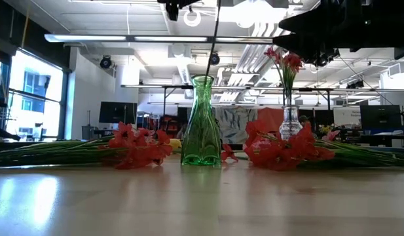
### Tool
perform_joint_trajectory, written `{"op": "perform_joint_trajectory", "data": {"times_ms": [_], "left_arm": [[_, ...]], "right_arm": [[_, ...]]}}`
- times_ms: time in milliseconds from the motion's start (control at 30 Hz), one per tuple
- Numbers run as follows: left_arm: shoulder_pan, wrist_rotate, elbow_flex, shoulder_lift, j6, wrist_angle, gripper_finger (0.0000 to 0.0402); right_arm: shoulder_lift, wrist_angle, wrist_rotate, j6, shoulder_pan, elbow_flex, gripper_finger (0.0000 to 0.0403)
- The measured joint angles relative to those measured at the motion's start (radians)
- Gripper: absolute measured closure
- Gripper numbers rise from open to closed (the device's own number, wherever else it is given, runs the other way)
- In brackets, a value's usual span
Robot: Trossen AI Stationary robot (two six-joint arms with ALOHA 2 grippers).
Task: Sort flowers into vase by color
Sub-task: Put the left yellow tulip into the green vase
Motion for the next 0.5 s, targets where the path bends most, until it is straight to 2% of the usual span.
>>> {"op": "perform_joint_trajectory", "data": {"times_ms": [233,367,500], "left_arm": [[-0.002,-0.120,-0.001,-0.022,-0.087,-0.173,0.0383],[-0.002,-0.124,0.000,-0.064,-0.100,-0.216,0.0347],[-0.002,-0.123,0.000,-0.127,-0.144,-0.406,0.0312]], "right_arm": [[0.000,-0.001,-0.001,0.008,0.000,0.000,0.0133],[0.000,-0.002,-0.003,0.008,0.000,0.000,0.0133],[0.000,-0.002,-0.003,0.008,0.000,0.000,0.0133]]}}
